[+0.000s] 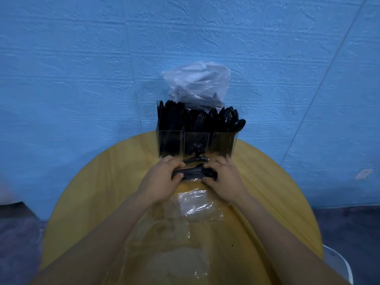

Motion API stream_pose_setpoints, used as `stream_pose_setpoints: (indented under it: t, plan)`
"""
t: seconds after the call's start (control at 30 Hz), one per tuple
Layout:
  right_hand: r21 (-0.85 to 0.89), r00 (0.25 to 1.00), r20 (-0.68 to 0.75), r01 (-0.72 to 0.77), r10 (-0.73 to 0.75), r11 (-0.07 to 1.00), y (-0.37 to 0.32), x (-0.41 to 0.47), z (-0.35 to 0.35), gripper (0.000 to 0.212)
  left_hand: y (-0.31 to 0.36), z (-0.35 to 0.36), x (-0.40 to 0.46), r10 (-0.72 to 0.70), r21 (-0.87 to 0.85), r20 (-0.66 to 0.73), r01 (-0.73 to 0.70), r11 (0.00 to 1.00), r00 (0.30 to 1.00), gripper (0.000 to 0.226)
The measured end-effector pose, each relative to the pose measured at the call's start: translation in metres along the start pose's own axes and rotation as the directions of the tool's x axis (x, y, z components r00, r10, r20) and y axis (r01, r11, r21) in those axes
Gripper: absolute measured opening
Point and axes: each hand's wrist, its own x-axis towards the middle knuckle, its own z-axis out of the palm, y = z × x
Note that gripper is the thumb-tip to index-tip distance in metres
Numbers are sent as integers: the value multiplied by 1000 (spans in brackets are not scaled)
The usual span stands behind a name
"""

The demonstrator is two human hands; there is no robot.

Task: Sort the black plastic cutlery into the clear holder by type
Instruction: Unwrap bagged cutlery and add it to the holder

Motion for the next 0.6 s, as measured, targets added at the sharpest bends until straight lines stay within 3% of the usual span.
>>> stream_pose_setpoints:
  t: [0.1,0.2,0.27,0.37,0.43,0.53,0.6]
  plan:
    - [22,999,21,-34,34,999,0,-1,3,27,-3,1,-6,-18,-11,-4,18,1000,1000,28]
    - [126,998,-63,-12,20,992,-1,-1,2,7,-5,3,-11,-29,-42,-17,28,999,999,32]
    - [203,991,-133,17,11,979,-3,-2,-3,16,-6,2,-13,-45,-63,-47,41,997,998,34]
    - [239,985,-171,58,-17,969,-9,-2,-10,9,-9,2,-14,-61,-43,-68,58,997,996,36]
    - [178,997,-68,40,-29,983,-8,-1,-9,9,-9,4,-15,-68,15,-50,69,998,996,38]
    - [7,987,157,-32,30,999,-5,-3,-1,36,-12,10,-16,-92,66,5,92,994,996,39]
    - [-25,985,169,-32,36,999,-4,-4,2,32,-15,12,-16,-103,46,26,101,994,994,38]
